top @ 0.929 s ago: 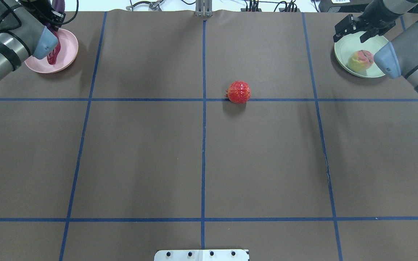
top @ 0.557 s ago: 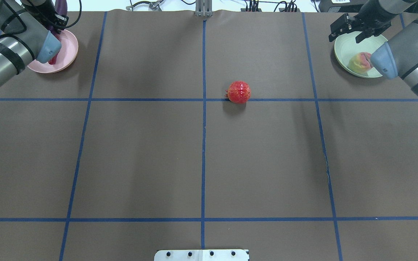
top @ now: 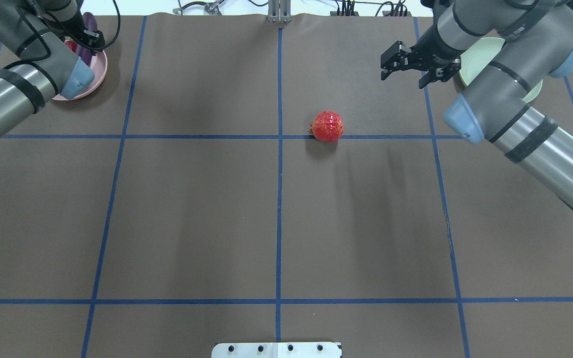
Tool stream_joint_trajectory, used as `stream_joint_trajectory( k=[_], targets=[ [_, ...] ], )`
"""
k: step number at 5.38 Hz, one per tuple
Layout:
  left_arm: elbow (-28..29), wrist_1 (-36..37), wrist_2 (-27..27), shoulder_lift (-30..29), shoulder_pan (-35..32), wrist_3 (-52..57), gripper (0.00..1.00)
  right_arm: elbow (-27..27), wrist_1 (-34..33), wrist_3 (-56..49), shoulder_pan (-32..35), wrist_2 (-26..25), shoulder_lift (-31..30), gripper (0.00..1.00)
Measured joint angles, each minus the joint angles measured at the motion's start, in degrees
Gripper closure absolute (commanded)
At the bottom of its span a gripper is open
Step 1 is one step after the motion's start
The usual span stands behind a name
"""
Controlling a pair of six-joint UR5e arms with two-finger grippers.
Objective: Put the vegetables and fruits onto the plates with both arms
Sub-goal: 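Move the right gripper over the red pomegranate and lower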
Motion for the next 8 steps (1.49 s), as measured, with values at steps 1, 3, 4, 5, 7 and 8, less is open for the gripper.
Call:
stream_joint_trajectory(
  k=[1,3,4,5,7,8],
  targets=[
    [-1.29,0.94,-3.43,-0.25,-1.75,-0.03,0.0,0.22,-3.13,2.07,-2.81,-2.24,2.89,0.0],
    [-7.49,8.0,-9.3,-0.29,-4.08,-0.04,0.0,-0.08,-9.03,2.8,-8.14,-7.4,8.47,0.0],
    [-9.51,10.11,-10.86,-0.08,-4.46,-0.02,0.0,-0.51,-11.0,2.68,-10.58,-10.63,10.16,0.0],
    [-10.05,10.62,-11.76,0.17,-4.62,0.03,0.0,-0.86,-12.14,2.31,-12.29,-13.55,10.68,0.0],
    [-10.19,10.61,-12.06,0.65,-4.62,-0.02,0.0,-1.39,-17.2,0.17,-14.33,-19.25,12.21,0.0],
    [-10.18,10.38,-12.07,1.03,-4.5,-0.06,0.0,-2.04,-18.45,-1.26,-14.91,-21.68,12.56,0.0]
  ],
)
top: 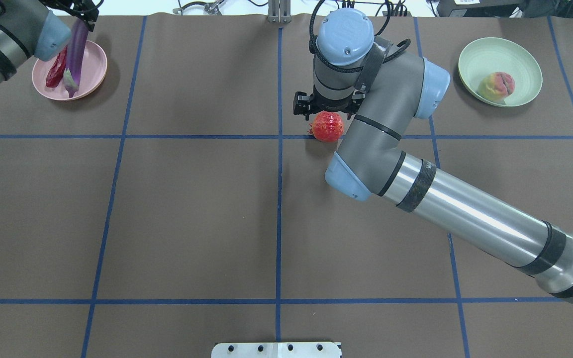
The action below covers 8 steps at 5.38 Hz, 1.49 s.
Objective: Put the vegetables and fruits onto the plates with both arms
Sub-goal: 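Close the right gripper on the red pomegranate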
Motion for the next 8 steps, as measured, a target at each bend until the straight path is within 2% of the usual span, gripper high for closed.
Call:
stream_joint_trajectory(
  k=[4,8],
  targets=[
    [0.37,-0.31,0.0,0.64,0.17,-0.17,0.0,-2.8,0.59,-1.83,-0.59,-2.66,0.36,0.0],
    [0.51,-0.32,0.0,1.03,0.18,0.11,0.0,-4.28,7.39,-1.84,-0.8,-3.0,-0.93,0.0]
  ],
)
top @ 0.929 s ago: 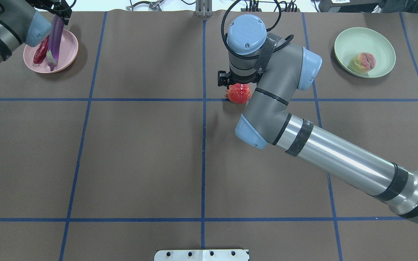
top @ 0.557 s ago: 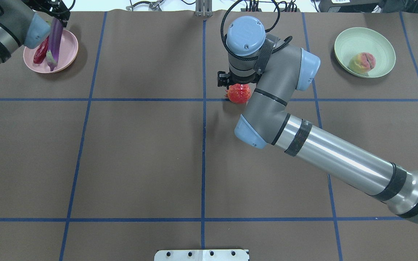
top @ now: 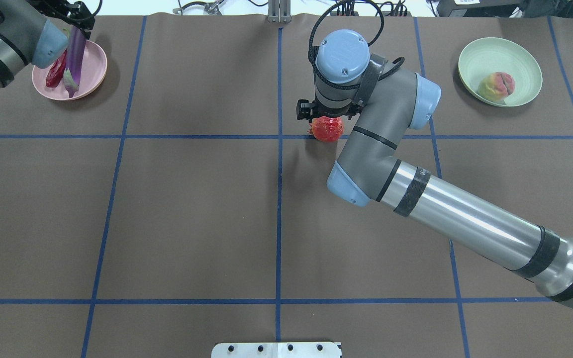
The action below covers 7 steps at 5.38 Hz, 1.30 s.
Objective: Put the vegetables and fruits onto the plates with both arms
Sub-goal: 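Close the right gripper on the red pomegranate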
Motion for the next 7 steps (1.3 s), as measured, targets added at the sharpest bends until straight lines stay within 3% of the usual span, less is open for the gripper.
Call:
stream_joint_trajectory(
  k=[7],
  targets=[
    [-0.21,-0.08,0.0,-0.06,0.0,-0.21,0.0,-2.31,3.71,0.39,-0.56,-1.14,0.07,0.0]
  ],
)
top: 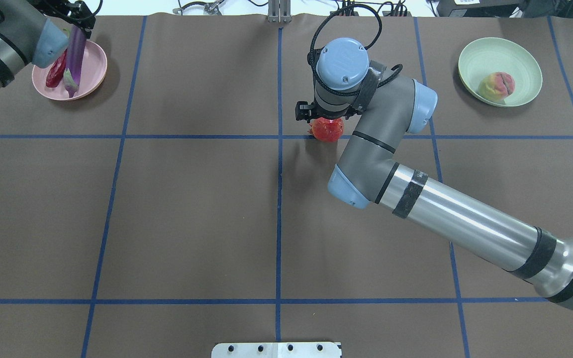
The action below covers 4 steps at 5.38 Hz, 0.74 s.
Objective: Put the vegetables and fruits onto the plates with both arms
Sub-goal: 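Close the right gripper on the red pomegranate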
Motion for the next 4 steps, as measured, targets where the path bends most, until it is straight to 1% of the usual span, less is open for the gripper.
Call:
stream_joint_trajectory(
  k=[3,4],
  targets=[
    [-0.13,-0.02,0.0,-0.02,0.0,-0.23,0.0,-0.99,0.07,-0.25,-0.14,0.0,-0.1,0.0],
    [-0.13,-0.01,0.0,-0.02,0.0,-0.29,0.0,-1.22,0.07,-0.26,-0.14,0.0,-0.11,0.38]
  ],
)
